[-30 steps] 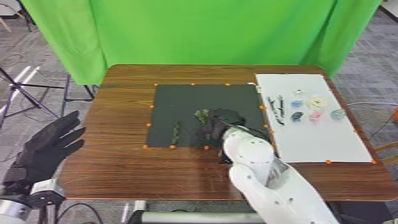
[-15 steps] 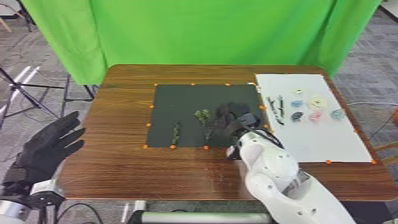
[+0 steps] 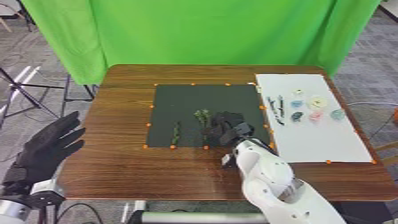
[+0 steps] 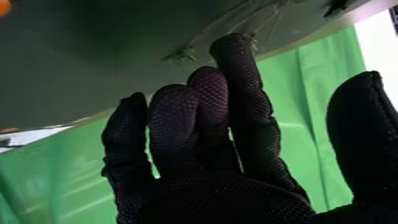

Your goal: Arrange flowers

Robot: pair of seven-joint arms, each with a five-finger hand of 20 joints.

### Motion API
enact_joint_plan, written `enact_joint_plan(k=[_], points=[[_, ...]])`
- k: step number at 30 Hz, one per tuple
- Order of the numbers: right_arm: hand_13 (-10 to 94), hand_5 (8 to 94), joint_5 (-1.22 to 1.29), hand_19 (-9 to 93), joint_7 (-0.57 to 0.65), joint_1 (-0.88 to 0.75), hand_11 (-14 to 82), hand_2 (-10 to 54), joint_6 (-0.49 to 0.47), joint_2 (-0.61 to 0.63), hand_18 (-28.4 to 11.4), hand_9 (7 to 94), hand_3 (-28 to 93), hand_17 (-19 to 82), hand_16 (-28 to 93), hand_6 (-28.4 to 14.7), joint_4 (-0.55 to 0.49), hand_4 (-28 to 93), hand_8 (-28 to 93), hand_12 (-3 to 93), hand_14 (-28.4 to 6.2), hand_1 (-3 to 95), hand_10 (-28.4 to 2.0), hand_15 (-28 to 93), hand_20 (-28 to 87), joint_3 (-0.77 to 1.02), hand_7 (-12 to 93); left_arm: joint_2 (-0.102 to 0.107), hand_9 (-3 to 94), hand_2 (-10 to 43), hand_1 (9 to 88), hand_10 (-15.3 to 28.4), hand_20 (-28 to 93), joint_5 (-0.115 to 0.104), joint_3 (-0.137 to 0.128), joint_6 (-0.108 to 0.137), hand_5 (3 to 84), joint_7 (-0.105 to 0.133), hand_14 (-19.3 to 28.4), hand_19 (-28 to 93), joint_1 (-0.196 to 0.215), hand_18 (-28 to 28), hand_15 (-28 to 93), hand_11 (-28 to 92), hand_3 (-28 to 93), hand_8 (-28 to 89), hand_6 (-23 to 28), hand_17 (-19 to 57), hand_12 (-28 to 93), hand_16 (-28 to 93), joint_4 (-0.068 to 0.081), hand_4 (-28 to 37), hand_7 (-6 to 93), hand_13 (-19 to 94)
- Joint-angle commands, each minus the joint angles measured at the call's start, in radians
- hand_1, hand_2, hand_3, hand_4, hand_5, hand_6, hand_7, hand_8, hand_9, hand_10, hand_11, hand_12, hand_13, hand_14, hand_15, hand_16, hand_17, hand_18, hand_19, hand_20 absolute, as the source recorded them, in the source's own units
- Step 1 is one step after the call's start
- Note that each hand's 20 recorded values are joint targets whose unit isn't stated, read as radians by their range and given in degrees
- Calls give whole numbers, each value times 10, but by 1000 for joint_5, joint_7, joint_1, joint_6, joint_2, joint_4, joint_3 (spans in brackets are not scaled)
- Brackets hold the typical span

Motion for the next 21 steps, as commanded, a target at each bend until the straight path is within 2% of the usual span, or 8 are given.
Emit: enact_joint_plan(k=[1,12,21], points=[[448,587,-11,735,-38,-17,615,79,-50,-15,-240,523,805,121,346,-50,-5,-221,-128,497,-188,114,-182,857,599,2,422,-1,195,-73,240,91,106,-1,-4,-10,258,-8,117,338,5,168,188,128,697,-97,16,-101,194,69,3,-263,184,146],[443,585,-2,721,-50,-14,611,83,-75,-6,-241,522,807,110,348,-50,8,-223,-131,498,-188,114,-183,853,597,-10,426,4,195,-71,241,92,106,-6,-2,0,258,-1,117,338,12,169,187,128,696,-97,16,-102,194,70,2,-264,183,146],[448,590,-12,718,-61,-20,611,85,-77,19,-241,526,808,109,344,-48,-5,-223,-133,494,-189,117,-182,853,596,-6,434,-4,195,-70,242,91,106,-3,-3,-2,258,-3,118,339,12,169,189,128,696,-97,16,-102,194,69,1,-264,184,145]])
